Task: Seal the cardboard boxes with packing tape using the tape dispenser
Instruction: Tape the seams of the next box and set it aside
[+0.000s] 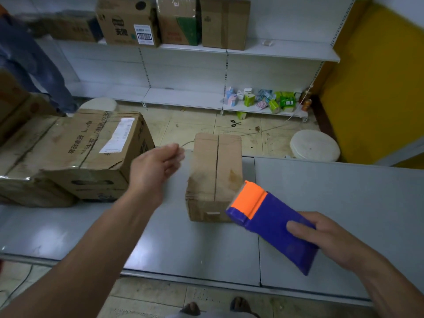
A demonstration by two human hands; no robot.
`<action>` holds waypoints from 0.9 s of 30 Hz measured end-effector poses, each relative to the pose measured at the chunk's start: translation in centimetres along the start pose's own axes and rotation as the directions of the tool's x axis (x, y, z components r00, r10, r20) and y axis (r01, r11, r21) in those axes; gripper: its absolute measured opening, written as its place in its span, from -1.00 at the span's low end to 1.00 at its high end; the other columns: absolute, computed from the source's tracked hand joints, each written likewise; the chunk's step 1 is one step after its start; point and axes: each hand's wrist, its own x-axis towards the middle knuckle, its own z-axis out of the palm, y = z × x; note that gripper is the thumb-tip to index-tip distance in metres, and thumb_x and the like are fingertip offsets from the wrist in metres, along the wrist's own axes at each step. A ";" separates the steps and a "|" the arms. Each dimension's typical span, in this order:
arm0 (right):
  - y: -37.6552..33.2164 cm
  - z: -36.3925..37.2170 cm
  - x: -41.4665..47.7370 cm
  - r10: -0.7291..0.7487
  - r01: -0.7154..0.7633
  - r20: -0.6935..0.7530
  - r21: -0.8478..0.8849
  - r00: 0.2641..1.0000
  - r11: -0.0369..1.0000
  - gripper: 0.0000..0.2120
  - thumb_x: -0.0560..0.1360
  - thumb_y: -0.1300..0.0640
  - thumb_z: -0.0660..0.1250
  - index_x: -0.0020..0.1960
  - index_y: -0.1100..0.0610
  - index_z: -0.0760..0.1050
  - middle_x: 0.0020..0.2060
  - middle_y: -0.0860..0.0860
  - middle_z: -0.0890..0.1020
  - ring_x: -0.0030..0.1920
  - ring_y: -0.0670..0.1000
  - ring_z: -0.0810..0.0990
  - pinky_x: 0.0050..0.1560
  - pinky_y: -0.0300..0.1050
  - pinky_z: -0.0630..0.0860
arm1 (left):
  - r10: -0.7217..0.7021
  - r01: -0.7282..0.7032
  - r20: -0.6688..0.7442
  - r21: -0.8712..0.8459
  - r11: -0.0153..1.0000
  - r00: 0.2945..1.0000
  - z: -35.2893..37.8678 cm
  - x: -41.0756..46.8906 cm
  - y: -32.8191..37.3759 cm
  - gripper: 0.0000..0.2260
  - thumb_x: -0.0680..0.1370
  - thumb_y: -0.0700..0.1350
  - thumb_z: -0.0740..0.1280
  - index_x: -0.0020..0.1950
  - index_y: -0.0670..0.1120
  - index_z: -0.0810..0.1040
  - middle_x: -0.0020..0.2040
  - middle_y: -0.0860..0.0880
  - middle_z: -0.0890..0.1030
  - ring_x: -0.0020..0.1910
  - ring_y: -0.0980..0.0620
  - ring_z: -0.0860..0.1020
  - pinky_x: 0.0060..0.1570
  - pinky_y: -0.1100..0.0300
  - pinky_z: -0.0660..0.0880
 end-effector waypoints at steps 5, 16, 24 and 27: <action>-3.2 -3.6 0.7 0.088 -0.081 0.008 -0.310 0.996 0.947 -0.18 0.00 -0.47 0.49 -0.03 0.16 0.63 -0.14 0.12 0.72 -0.13 0.13 0.70 -0.10 -0.06 0.57 | -0.032 0.028 -0.037 -0.100 0.995 0.999 -2.0 -1.5 -2.9 -0.77 0.56 -0.15 0.37 0.18 -0.18 0.62 -0.01 -0.06 0.72 -0.02 0.05 0.68 -0.02 0.21 0.56; -6.6 -6.5 4.8 0.333 -0.270 0.015 -0.552 0.943 0.789 -0.04 -0.17 -0.50 0.50 -0.01 0.17 0.65 -0.13 0.12 0.72 -0.10 0.15 0.70 -0.06 -0.04 0.53 | -0.231 0.170 -0.144 -0.346 0.923 0.962 -1.2 -3.8 -8.1 -0.89 0.55 -0.15 0.38 0.06 -0.08 0.64 0.01 0.03 0.70 0.09 0.10 0.63 0.27 0.14 0.48; -5.5 -6.9 6.1 0.407 -0.309 0.057 -0.560 0.911 0.769 -0.03 -0.15 -0.49 0.50 0.05 0.15 0.62 -0.11 0.07 0.72 -0.10 0.08 0.70 -0.10 -0.11 0.57 | -0.261 0.182 -0.167 -0.381 0.906 0.951 -1.4 -3.0 -9.2 -0.78 0.53 -0.17 0.41 0.16 -0.15 0.64 0.04 0.02 0.70 0.12 0.10 0.63 0.32 0.12 0.45; -5.0 -6.8 6.4 0.406 -0.305 0.074 -0.544 0.911 0.782 -0.06 -0.14 -0.48 0.50 0.03 0.14 0.63 -0.10 0.07 0.72 -0.10 0.07 0.70 -0.07 -0.10 0.58 | -0.280 0.201 -0.155 -0.393 0.897 0.947 -1.6 -2.7 -9.5 -0.77 0.53 -0.17 0.41 0.17 -0.16 0.64 0.02 0.03 0.71 0.10 0.11 0.64 0.30 0.14 0.46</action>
